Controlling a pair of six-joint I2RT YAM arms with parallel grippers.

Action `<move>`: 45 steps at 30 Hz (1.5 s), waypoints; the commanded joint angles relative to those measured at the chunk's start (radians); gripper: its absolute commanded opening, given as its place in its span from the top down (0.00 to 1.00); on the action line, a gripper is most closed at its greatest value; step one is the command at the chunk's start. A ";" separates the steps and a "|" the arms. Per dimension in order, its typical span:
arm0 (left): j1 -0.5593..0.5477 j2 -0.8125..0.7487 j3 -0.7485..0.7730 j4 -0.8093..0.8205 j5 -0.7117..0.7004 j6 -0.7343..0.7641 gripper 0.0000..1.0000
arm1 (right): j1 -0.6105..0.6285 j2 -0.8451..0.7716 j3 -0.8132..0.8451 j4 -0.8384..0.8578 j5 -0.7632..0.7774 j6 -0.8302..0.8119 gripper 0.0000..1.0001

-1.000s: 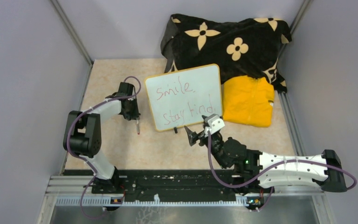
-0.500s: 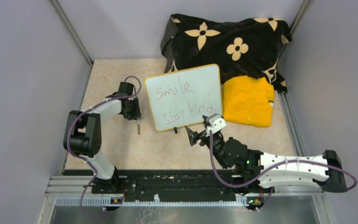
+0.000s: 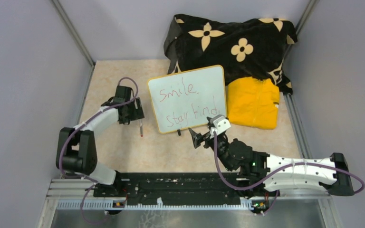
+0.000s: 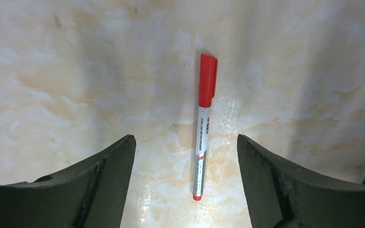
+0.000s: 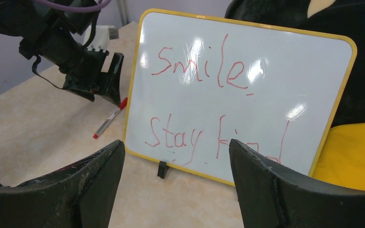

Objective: Write a sentence on the whiteboard
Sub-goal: Reset both arms

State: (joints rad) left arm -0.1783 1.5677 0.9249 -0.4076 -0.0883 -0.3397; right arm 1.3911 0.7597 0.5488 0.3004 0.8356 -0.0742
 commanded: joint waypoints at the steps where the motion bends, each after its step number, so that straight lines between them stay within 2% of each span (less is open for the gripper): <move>1: 0.007 -0.142 -0.016 0.018 -0.086 -0.053 0.14 | -0.007 0.003 0.078 0.009 -0.012 0.005 0.21; 7: 0.007 -0.286 -0.009 0.006 -0.136 -0.124 0.08 | -0.007 0.047 0.105 0.022 -0.021 -0.019 0.20; 12: 0.002 -0.350 -0.028 0.043 -0.027 -0.203 0.07 | -0.007 0.143 0.155 0.039 -0.100 -0.026 0.15; 14: -0.014 -0.370 -0.043 0.045 -0.033 -0.295 0.02 | -0.007 0.214 0.203 0.045 -0.074 0.031 0.13; 19: -0.057 -0.422 -0.052 -0.020 -0.054 -0.463 0.01 | -0.008 0.387 0.343 0.033 0.056 0.131 0.08; 21: -0.074 -0.443 -0.038 -0.060 -0.076 -0.491 0.01 | -0.035 0.462 0.435 -0.065 0.104 0.209 0.02; 22: -0.082 -0.447 -0.021 -0.081 -0.090 -0.489 0.01 | -0.064 0.494 0.499 -0.181 0.096 0.289 0.01; 24: -0.097 -0.446 0.021 -0.109 -0.106 -0.453 0.01 | -0.161 0.545 0.639 -0.450 0.025 0.492 0.01; 26: -0.111 -0.425 0.088 -0.145 -0.113 -0.406 0.01 | -0.276 0.569 0.724 -0.618 -0.055 0.617 0.01; 30: -0.119 -0.407 0.198 -0.154 -0.116 -0.283 0.01 | -0.452 0.499 0.718 -0.655 -0.103 0.616 0.01; 33: -0.119 -0.450 0.162 -0.014 -0.101 -0.132 0.01 | -0.527 0.397 0.671 -0.599 -0.080 0.544 0.01; 36: -0.118 -0.496 0.097 0.182 -0.095 -0.020 0.01 | -0.535 0.279 0.604 -0.483 -0.015 0.418 0.01; 39: -0.118 -0.505 0.103 0.249 -0.060 0.021 0.01 | -0.536 0.161 0.514 -0.348 0.005 0.296 0.02; 45: -0.119 -0.574 -0.045 0.455 0.021 0.127 0.01 | -0.535 -0.021 0.325 -0.172 -0.092 0.095 0.02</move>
State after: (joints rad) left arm -0.2928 1.0428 0.9695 -0.1329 -0.1307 -0.3298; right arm 0.8551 0.7986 0.9615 -0.0360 0.8051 0.1925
